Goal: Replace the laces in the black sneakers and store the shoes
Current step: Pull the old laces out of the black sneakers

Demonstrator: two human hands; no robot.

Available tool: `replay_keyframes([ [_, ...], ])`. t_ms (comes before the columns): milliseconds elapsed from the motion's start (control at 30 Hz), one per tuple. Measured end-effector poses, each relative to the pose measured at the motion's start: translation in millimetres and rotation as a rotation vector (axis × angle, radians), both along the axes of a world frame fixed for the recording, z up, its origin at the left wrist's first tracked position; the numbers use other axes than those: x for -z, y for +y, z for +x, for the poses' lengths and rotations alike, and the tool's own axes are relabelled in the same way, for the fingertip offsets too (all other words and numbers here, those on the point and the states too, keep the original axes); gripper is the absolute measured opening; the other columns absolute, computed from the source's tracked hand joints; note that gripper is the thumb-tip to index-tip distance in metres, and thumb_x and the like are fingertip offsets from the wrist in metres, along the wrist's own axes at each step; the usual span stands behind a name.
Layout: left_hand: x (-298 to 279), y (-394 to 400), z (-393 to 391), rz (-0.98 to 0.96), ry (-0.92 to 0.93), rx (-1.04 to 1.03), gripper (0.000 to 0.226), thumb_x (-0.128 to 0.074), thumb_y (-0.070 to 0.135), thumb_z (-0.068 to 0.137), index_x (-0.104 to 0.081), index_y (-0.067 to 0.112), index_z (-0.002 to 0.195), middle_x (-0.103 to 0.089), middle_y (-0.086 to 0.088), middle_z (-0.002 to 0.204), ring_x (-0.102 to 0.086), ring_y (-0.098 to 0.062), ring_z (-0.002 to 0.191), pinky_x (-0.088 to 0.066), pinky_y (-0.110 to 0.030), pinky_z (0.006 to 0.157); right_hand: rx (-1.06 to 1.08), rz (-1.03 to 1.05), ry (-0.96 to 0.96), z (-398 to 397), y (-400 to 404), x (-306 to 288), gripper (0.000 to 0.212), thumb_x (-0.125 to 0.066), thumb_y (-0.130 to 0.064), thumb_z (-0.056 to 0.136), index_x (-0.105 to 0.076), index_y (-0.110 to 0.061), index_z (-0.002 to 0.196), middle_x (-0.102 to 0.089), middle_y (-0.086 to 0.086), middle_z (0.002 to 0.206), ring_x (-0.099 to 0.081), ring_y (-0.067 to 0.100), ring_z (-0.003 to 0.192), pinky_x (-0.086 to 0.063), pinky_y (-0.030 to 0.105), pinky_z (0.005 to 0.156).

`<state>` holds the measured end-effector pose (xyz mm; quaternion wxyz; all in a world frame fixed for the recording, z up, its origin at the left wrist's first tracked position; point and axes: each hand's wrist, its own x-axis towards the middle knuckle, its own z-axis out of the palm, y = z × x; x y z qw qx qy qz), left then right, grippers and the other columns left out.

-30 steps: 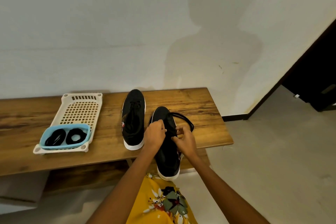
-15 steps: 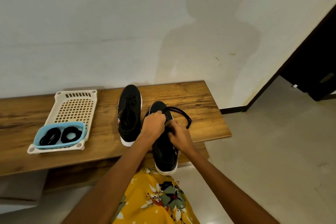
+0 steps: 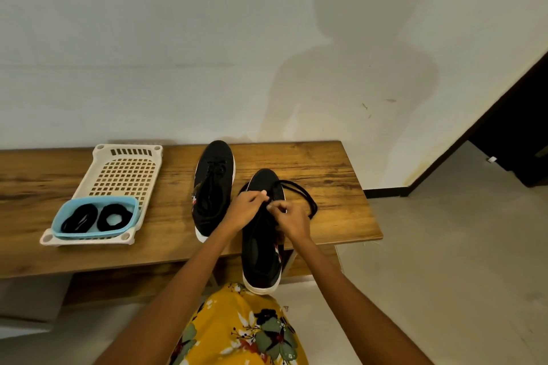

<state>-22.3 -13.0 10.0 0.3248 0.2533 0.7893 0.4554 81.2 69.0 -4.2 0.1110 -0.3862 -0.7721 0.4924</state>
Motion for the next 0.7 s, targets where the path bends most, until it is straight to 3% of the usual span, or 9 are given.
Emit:
replay_keyframes([
  [67, 4, -7, -5, -0.010, 0.045, 0.060, 0.031, -0.041, 0.029, 0.099, -0.068, 0.016, 0.092, -0.058, 0.002, 0.090, -0.052, -0.014, 0.090, -0.037, -0.022, 0.072, -0.011, -0.127, 0.037, -5, 9, -11, 0.016, -0.058, -0.024, 0.093, -0.071, -0.014, 0.092, -0.067, 0.001, 0.082, -0.065, 0.014, 0.075, -0.055, 0.029, 0.068],
  [133, 7, -10, -10, -0.019, 0.025, 0.099, 0.031, -0.042, 0.032, 0.099, -0.067, 0.017, 0.090, -0.062, -0.011, 0.094, -0.056, -0.024, 0.093, -0.039, -0.029, 0.079, -0.117, -0.157, -0.019, -8, 21, -23, 0.016, -0.060, -0.020, 0.092, -0.070, -0.008, 0.096, -0.067, 0.002, 0.084, -0.063, 0.011, 0.071, -0.054, 0.023, 0.066],
  [267, 3, -11, -8, -0.010, -0.151, 0.068, 0.042, -0.033, 0.037, 0.100, -0.063, 0.012, 0.115, -0.055, 0.001, 0.115, -0.049, -0.017, 0.115, -0.036, -0.031, 0.102, -0.127, -0.325, -0.022, -5, 25, -23, 0.026, -0.070, -0.022, 0.085, -0.067, -0.007, 0.105, -0.066, 0.005, 0.090, -0.064, 0.011, 0.077, -0.056, 0.022, 0.071],
  [400, 1, -14, -8, -0.027, -0.259, 0.085, 0.056, -0.022, 0.051, 0.098, -0.059, 0.018, 0.126, -0.050, -0.002, 0.135, -0.044, -0.018, 0.126, -0.028, -0.037, 0.113, -0.098, -0.103, -0.017, -4, 5, -7, 0.022, -0.071, -0.029, 0.082, -0.069, -0.010, 0.093, -0.069, 0.004, 0.086, -0.066, 0.016, 0.083, -0.053, 0.033, 0.076],
  [500, 0, -19, -8, -0.023, -0.304, 0.108, 0.059, -0.019, 0.057, 0.096, -0.057, 0.023, 0.127, -0.047, -0.005, 0.140, -0.039, -0.019, 0.132, -0.023, -0.039, 0.116, -0.052, 0.000, -0.001, -5, -10, 0, 0.021, -0.068, -0.036, 0.084, -0.071, -0.018, 0.093, -0.070, -0.004, 0.086, -0.065, 0.008, 0.080, -0.051, 0.029, 0.069],
  [700, -4, -16, -6, -0.034, -0.258, 0.135, 0.051, -0.024, 0.043, 0.101, -0.054, 0.015, 0.130, -0.045, -0.005, 0.141, -0.039, -0.021, 0.132, -0.028, -0.032, 0.110, -0.014, 0.016, -0.073, -11, -7, -4, 0.017, -0.064, -0.029, 0.086, -0.067, -0.024, 0.070, -0.059, -0.007, 0.062, -0.056, 0.009, 0.062, -0.038, 0.025, 0.054],
])
